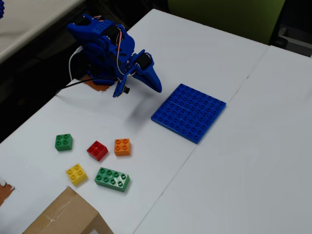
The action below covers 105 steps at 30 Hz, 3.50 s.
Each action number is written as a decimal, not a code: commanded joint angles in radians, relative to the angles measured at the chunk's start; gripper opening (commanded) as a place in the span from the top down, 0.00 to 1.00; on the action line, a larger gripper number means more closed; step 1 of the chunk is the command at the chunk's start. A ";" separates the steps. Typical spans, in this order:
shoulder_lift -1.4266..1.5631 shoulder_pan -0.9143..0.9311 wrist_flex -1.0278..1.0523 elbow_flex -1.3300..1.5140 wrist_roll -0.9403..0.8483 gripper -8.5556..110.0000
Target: Pick up the 2x2 green block and go up the 8x8 blue block.
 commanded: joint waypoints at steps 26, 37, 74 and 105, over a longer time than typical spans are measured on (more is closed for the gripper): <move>0.008 -0.002 -0.015 0.008 0.003 0.93; 0.008 -0.002 -0.015 0.008 0.003 0.93; -0.735 0.413 1.062 -1.132 -1.836 0.90; -1.647 1.232 0.241 -1.442 -2.391 0.60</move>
